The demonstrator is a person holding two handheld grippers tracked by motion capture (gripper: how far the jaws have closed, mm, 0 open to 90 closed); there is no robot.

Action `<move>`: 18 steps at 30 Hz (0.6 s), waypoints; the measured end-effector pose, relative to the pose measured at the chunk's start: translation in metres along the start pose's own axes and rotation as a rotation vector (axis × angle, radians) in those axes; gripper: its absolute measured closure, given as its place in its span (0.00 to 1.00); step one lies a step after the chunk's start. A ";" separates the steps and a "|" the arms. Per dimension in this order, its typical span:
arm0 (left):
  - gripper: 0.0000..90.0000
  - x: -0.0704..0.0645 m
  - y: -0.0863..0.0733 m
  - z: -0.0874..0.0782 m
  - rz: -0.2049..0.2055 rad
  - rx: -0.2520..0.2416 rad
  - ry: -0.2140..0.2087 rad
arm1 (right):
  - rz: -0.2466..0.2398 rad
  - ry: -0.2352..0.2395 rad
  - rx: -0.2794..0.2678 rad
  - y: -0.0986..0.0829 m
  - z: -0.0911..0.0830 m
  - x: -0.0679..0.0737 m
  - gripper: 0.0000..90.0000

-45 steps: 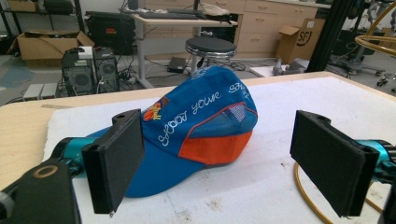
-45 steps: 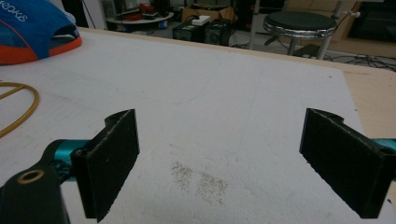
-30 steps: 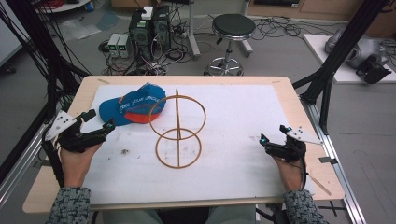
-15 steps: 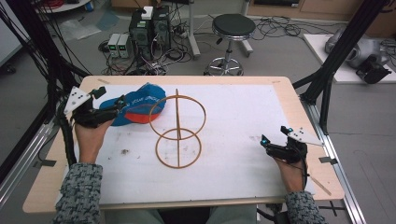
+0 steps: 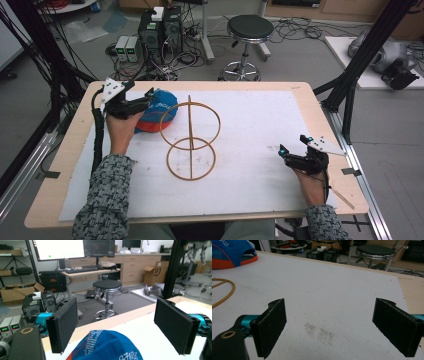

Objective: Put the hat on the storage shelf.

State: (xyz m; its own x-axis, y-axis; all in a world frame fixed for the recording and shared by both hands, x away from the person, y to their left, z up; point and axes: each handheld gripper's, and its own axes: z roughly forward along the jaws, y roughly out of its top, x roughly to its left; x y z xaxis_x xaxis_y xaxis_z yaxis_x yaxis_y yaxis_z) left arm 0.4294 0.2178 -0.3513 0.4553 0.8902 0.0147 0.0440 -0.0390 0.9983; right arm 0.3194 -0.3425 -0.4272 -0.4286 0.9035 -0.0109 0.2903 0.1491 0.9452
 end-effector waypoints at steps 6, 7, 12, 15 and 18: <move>0.24 -0.006 -0.013 0.025 0.031 0.046 -0.013 | -0.001 0.006 0.000 0.000 0.000 0.000 0.12; 0.24 -0.006 -0.017 0.028 0.034 0.054 -0.015 | -0.002 0.006 -0.001 0.000 0.000 0.000 0.12; 0.26 -0.006 -0.032 0.040 0.060 0.108 -0.003 | -0.005 0.010 -0.001 0.000 0.001 -0.001 0.12; 0.28 -0.004 -0.036 0.043 0.058 0.123 0.002 | -0.001 0.009 0.001 0.000 0.001 0.000 0.12; 0.31 -0.002 -0.044 0.048 0.021 0.150 0.004 | -0.001 0.009 0.001 0.000 0.000 0.000 0.12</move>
State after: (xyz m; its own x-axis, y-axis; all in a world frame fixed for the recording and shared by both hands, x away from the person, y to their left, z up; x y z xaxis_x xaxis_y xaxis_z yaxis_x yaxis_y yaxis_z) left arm 0.4692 0.1964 -0.3977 0.4542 0.8902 0.0361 0.1668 -0.1248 0.9781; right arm 0.3195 -0.3421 -0.4273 -0.4367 0.8995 -0.0093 0.2908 0.1509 0.9448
